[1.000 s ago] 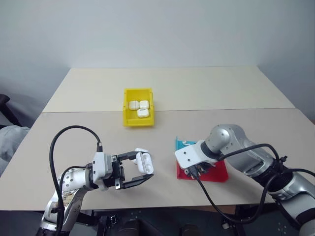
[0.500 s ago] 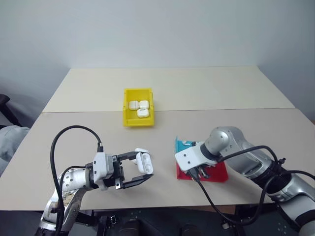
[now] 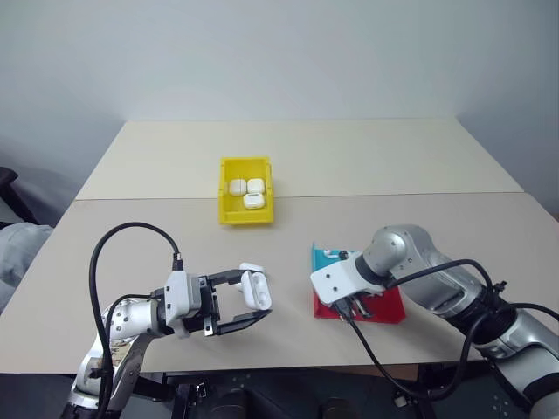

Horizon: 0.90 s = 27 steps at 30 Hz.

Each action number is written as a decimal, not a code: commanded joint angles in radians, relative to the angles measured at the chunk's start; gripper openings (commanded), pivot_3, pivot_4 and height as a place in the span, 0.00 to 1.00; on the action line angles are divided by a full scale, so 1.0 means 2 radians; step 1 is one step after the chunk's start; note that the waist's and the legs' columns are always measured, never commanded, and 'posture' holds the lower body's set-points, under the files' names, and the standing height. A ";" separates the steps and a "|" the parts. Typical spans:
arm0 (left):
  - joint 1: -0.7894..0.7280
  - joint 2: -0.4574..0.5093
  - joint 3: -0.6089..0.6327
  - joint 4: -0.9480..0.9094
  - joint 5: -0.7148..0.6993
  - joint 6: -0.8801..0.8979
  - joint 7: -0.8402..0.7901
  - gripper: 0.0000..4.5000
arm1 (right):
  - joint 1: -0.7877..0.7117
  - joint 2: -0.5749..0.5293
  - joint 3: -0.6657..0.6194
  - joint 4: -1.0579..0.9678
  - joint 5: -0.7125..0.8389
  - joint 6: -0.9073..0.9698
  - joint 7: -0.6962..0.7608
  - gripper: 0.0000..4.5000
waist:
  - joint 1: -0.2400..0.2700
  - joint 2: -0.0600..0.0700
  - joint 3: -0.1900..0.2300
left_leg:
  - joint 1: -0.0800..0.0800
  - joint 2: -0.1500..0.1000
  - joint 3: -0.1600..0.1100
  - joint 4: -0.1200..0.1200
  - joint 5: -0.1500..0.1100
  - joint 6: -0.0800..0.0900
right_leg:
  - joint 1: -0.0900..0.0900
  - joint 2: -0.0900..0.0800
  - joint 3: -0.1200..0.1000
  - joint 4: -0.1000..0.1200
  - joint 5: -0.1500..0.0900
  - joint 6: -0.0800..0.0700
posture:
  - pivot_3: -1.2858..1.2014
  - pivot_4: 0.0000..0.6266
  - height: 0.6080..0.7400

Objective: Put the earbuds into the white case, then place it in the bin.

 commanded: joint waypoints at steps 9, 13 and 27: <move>-0.056 -0.012 -0.001 -0.044 -0.074 0.040 0.019 0.62 | -0.013 -0.008 -0.241 -0.074 0.204 0.078 0.004 0.16 | 0.001 0.000 0.000 | 0.000 0.000 0.000 0.000 0.000 0.000 | 0.001 0.000 0.000 -0.001 0.000 0.000 | 0.52 0.24 1.00; -0.074 -0.015 -0.007 -0.046 -0.097 0.057 0.012 0.62 | 0.000 0.038 -0.353 -0.044 0.295 0.011 -0.029 0.16 | 0.000 0.000 0.000 | 0.000 0.000 0.000 0.000 0.000 0.000 | 0.001 0.000 0.000 -0.001 0.000 0.000 | 0.52 0.24 1.00; -0.158 -0.030 -0.053 -0.026 -0.100 0.103 -0.003 0.62 | 0.091 0.214 -0.413 -0.106 0.460 -0.093 -0.159 0.16 | -0.001 0.000 0.000 | 0.000 0.000 0.000 -0.001 0.000 0.000 | 0.001 0.000 0.000 0.000 0.000 0.000 | 0.52 0.24 1.00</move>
